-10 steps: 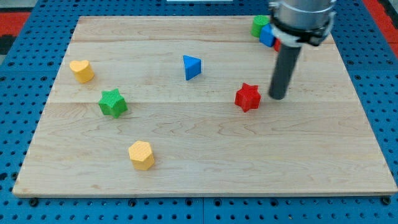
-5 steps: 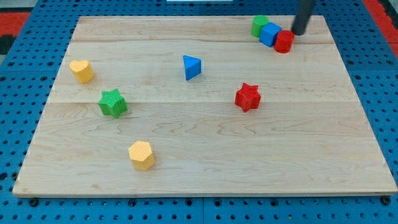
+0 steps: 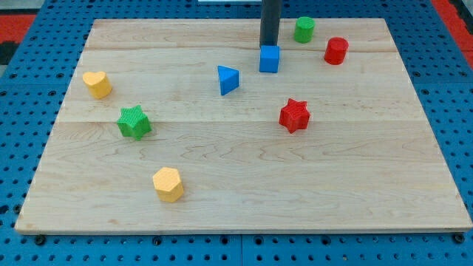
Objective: Separate the blue cube from the red circle
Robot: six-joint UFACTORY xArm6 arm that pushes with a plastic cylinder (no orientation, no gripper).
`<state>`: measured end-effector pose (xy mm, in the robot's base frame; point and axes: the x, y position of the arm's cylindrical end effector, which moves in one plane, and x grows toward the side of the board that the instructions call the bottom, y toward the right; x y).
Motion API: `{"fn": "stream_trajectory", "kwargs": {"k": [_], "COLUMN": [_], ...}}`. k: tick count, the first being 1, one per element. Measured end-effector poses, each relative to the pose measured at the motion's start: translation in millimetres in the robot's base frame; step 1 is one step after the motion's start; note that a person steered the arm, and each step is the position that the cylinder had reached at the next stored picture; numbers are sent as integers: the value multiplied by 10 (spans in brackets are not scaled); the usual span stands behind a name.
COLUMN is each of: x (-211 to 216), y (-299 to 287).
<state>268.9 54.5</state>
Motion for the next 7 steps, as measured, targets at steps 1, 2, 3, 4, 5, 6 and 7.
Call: {"fn": "stream_trajectory", "kwargs": {"k": [1, 2, 3, 4, 5, 6, 7], "x": [-2, -6, -43, -46, -63, -103, -139], "y": [0, 0, 0, 0, -2, -11, -16]}}
